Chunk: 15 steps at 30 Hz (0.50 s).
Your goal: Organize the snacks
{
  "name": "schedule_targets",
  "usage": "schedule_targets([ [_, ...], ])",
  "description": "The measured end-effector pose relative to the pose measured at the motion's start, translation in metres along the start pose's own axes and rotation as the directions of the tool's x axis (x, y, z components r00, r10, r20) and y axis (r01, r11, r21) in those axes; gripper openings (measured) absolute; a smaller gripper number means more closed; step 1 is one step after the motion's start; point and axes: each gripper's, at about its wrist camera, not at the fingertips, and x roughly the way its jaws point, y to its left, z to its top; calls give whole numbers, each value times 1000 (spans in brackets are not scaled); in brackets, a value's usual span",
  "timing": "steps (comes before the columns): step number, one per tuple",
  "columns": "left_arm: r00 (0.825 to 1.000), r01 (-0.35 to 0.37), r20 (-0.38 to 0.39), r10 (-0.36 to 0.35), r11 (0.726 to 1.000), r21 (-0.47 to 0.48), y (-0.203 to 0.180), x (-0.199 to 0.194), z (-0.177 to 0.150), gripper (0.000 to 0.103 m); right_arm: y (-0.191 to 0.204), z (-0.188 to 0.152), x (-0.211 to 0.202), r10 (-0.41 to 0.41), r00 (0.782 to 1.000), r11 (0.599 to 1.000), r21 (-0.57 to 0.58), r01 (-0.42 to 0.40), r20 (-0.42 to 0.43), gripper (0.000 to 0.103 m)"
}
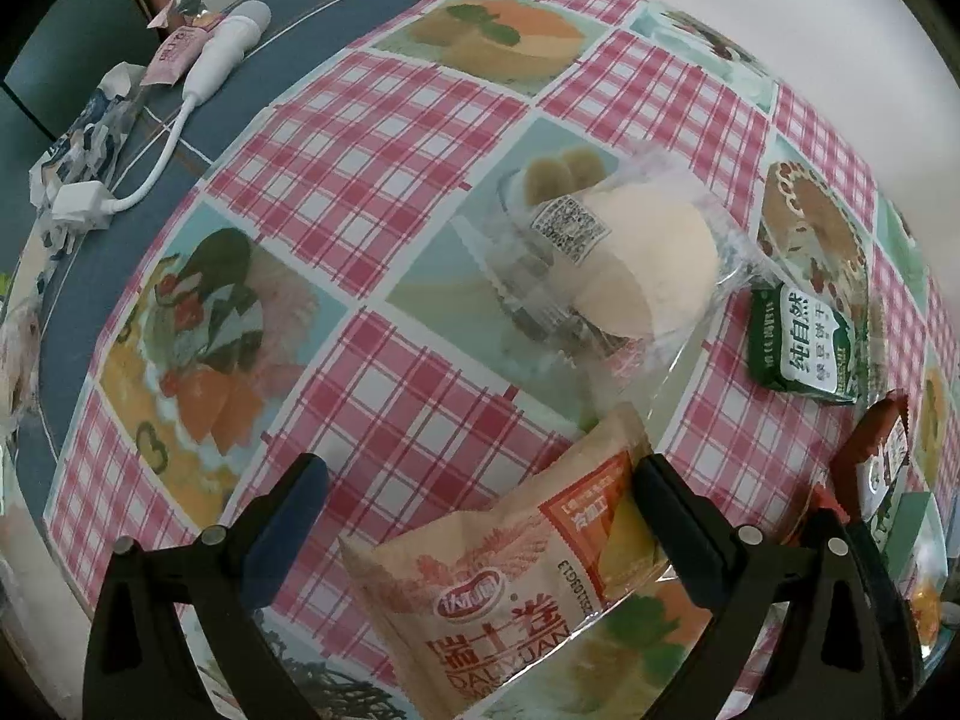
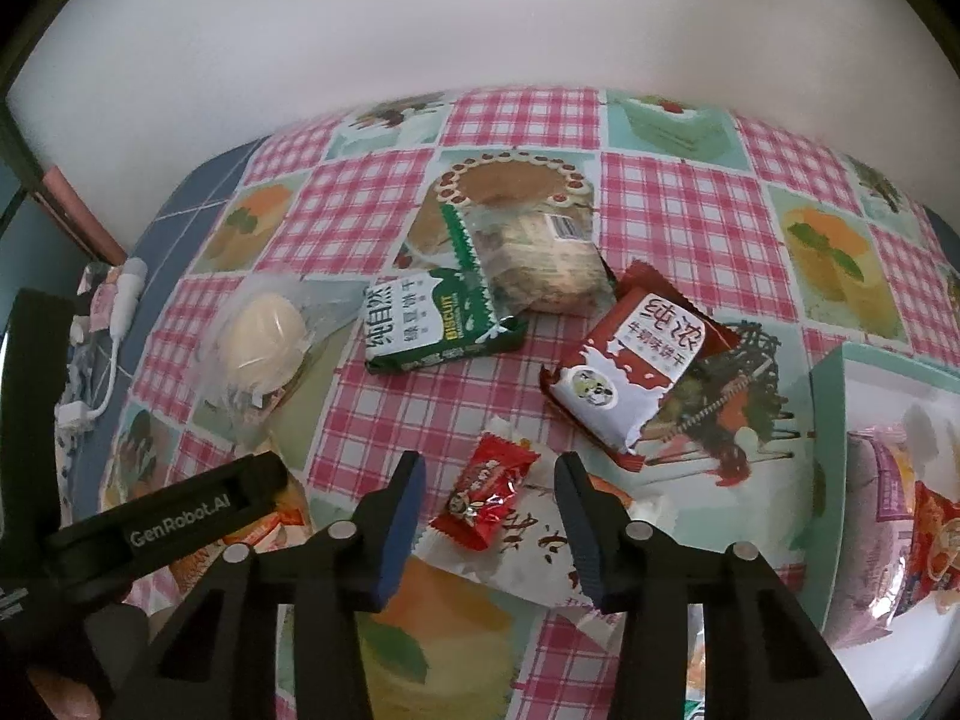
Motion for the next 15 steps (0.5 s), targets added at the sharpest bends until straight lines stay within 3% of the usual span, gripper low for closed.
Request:
schedule_targets([
  [3,1000,0,-1,0,1000,-5,3,-4,-3,102,8,-3,0,-19,1000,999,-37,20,8,48],
  [6,1000,-5,0,5,1000,-6,9,-2,-3,102,13,-5,2,-42,999,997,-68,43,10,34],
  [15,1000,-31,-3,31,999,14,-20,-4,-9,101,8,-6,1,-71,997,995,-75,73,17,20],
])
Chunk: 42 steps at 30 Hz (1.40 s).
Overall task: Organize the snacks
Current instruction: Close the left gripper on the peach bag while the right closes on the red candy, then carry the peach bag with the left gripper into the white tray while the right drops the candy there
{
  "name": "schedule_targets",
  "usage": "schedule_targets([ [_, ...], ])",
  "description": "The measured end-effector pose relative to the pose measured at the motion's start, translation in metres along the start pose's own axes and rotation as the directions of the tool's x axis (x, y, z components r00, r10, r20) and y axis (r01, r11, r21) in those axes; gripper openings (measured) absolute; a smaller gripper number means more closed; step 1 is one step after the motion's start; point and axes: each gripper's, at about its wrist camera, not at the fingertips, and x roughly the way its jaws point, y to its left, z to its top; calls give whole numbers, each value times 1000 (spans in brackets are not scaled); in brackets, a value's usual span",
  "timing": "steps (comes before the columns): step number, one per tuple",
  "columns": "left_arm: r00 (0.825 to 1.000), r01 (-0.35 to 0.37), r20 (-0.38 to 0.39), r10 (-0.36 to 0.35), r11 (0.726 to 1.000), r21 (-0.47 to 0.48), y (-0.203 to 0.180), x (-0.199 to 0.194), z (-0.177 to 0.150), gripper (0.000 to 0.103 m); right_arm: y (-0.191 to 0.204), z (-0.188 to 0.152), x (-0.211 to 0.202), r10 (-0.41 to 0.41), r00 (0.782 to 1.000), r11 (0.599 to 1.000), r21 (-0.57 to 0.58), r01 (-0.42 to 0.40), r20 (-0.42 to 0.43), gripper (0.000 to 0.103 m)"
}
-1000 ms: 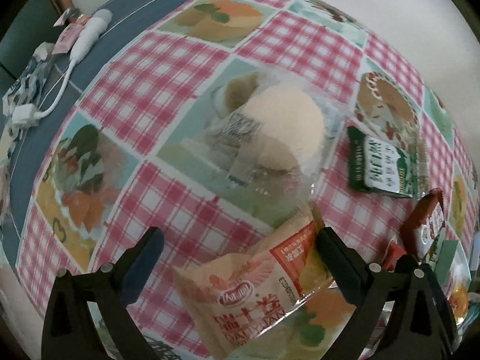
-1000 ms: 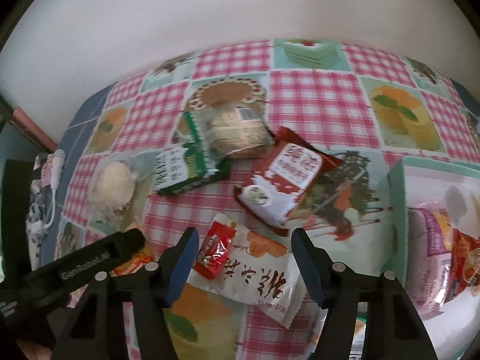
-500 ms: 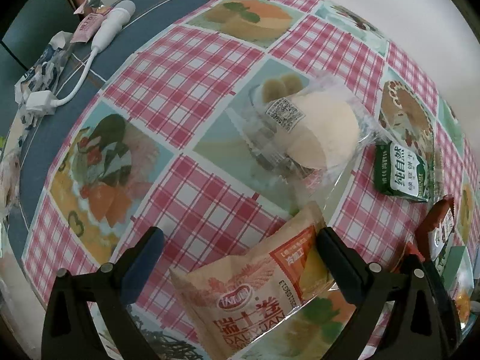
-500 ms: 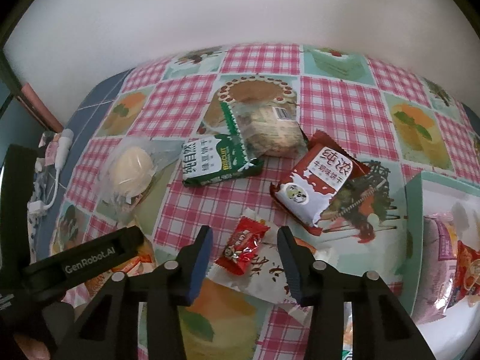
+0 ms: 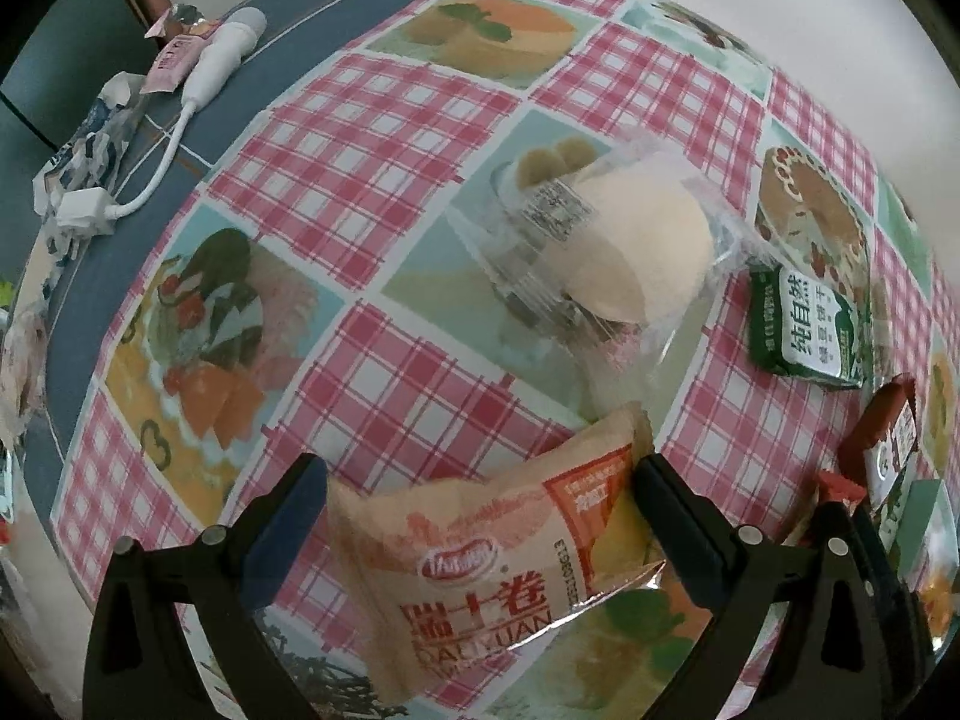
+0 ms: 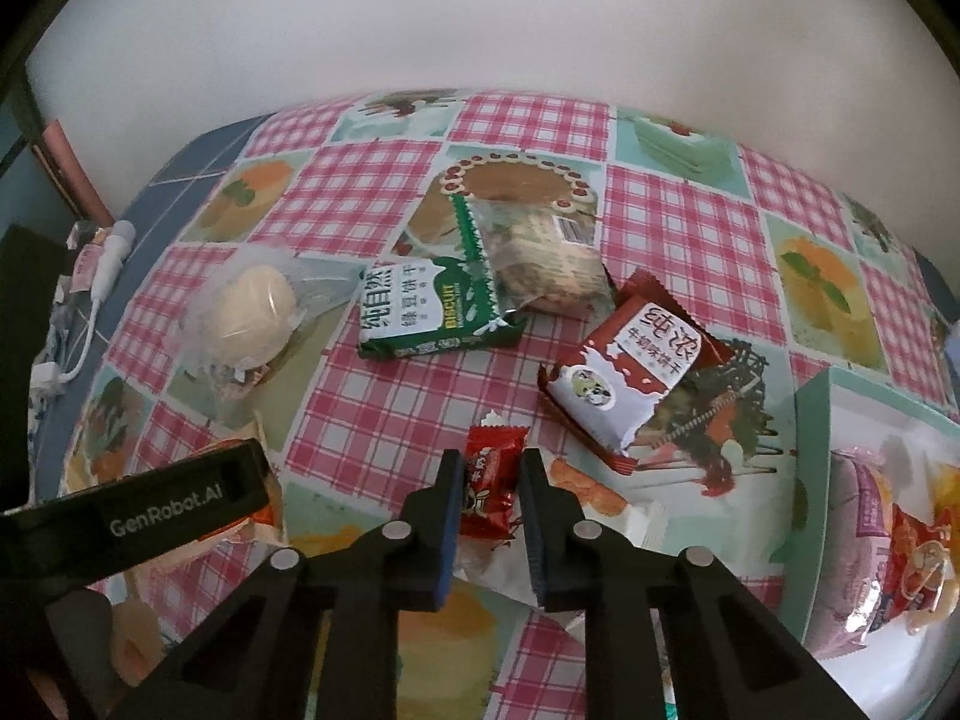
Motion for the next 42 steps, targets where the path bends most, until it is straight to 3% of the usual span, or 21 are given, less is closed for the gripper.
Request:
schedule_targets([
  [8,1000,16,12,-17,999,42,-23,-5,-8,79,-13,-1,-9,17,1000,999,39,-16,-11,19],
  [17,999,39,21,-40,998,55,-38,-21,-13,68,-24,-2,-29,36,999,996,84,-36,-7,18],
  [24,998,58,24,-60,997,59,-40,-31,-12,67,-31,-6,-51,31,999,995,93,-32,14,18],
  [30,994,74,73,-80,994,79,-40,-61,-17,67,-43,-13,-67,28,999,991,130,-30,18,18],
  [42,969,122,191,-155,977,178,-65,-124,-48,67,-79,-45,-114,-13,999,971,240,0,52,19],
])
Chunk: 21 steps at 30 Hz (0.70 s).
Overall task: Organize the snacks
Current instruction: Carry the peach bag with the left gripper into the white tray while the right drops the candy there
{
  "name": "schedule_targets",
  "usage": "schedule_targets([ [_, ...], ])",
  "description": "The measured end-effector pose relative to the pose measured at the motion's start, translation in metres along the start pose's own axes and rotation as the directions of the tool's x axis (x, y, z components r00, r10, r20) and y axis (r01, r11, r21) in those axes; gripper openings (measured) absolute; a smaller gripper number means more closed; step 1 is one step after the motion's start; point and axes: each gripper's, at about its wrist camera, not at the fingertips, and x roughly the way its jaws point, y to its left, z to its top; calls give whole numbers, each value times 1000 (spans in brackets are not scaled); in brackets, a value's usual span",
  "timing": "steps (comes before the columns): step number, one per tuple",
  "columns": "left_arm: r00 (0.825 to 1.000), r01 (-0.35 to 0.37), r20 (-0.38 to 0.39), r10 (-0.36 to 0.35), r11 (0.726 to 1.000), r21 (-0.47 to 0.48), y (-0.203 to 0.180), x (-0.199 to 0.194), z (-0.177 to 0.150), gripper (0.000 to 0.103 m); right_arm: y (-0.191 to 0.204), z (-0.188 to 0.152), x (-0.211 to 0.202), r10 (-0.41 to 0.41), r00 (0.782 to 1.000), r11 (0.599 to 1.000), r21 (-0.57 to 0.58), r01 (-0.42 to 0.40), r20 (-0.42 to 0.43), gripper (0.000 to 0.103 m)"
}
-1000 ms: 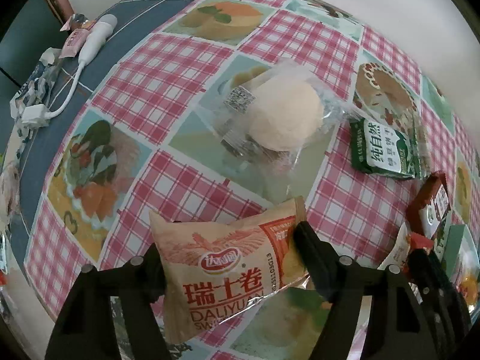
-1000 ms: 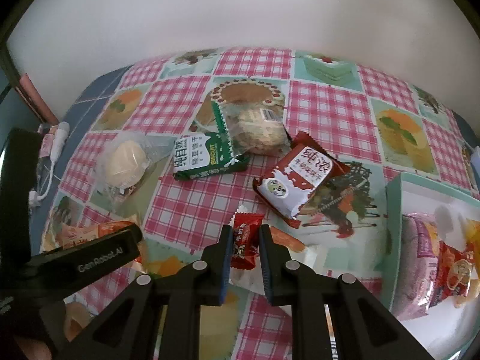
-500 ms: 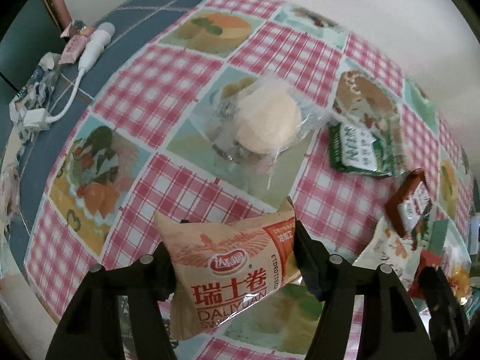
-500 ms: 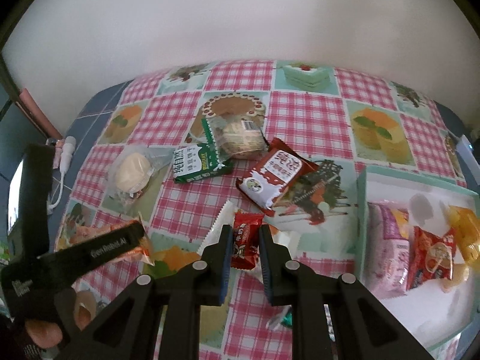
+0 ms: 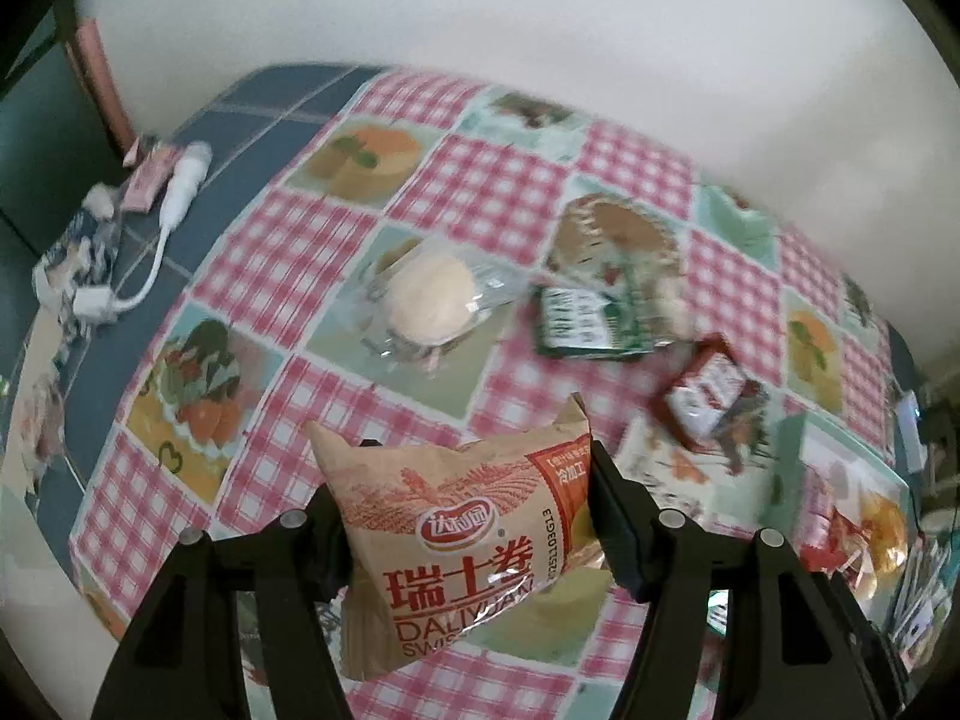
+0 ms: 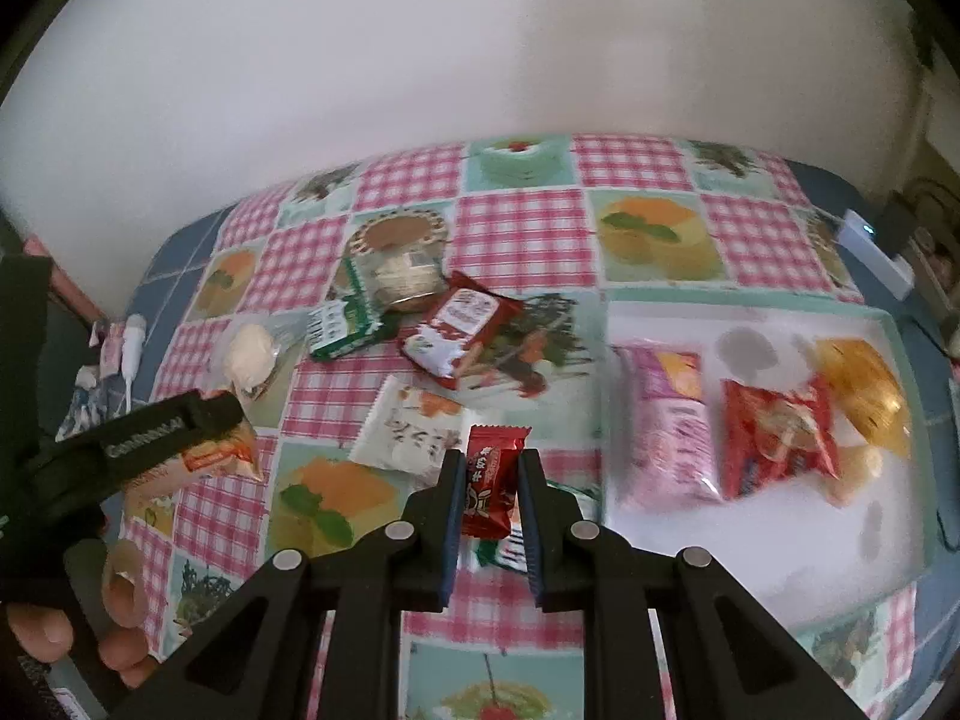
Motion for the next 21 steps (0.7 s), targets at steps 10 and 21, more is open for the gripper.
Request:
schedule_targets([
  [10,996,75,48,-82,987,141,-61,-28,-13,67,-80,-12,-35,-108,994,973,209,100,23,19],
  [21,979,206,-55,-199,927,314,-152,-30,-52,67,-175,-20,-44,-180,983,898,404,173,-20,19],
])
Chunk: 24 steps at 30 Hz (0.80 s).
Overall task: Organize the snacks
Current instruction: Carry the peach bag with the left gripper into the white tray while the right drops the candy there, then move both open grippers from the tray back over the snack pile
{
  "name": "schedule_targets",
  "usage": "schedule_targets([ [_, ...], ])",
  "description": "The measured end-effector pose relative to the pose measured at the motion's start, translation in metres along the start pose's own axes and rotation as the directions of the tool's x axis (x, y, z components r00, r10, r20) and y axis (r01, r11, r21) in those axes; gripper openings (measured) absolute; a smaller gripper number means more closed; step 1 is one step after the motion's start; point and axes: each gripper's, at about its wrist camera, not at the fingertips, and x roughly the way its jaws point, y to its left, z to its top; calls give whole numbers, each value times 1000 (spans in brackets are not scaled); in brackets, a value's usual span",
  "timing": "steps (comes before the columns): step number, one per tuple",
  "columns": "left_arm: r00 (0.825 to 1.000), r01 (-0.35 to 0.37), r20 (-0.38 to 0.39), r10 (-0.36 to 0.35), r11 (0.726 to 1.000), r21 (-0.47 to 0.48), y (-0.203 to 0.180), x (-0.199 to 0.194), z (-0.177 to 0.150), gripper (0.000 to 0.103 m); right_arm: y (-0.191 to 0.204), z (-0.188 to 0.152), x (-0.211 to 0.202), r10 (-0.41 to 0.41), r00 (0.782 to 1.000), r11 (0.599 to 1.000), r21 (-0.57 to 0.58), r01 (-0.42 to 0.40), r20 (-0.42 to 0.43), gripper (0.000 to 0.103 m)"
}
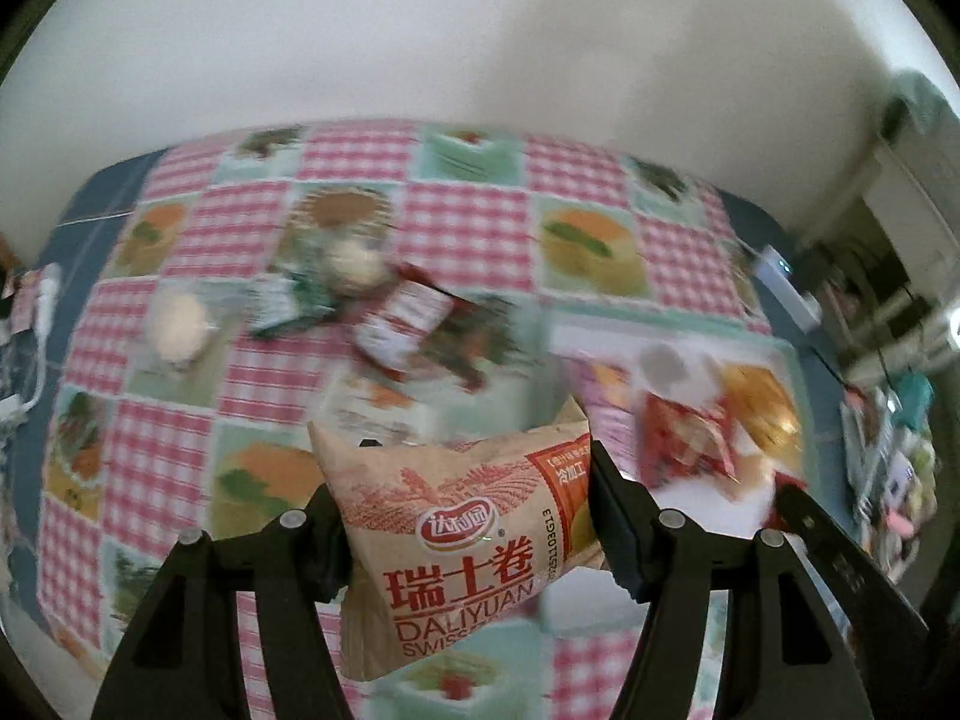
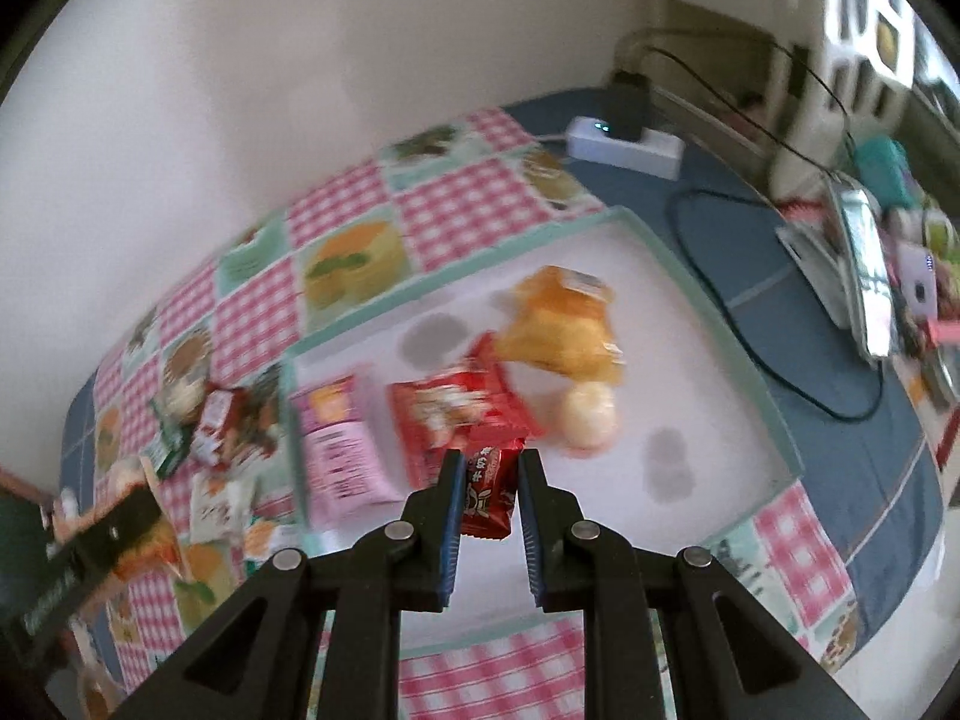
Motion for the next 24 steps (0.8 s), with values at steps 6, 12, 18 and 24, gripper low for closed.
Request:
schedule_targets([
  [6,997,49,-68,-42,994,100,-54,20,-14,67,-37,5,11,-23,999,996,85,26,-36,20],
  [12,989,65,-145,-41,984,164,-83,44,-28,71,-53,6,18,-21,998,991,133,30,-66,22],
  [18,990,50,-135,-29,986,159,-80,44,-27,82,-55,6,20,-27,997,989,143,37,-74,22],
  [24,993,-20,-117,29,997,71,-57,46,-18,83,-55,5,26,-49,994,987,150,63,-99,59],
])
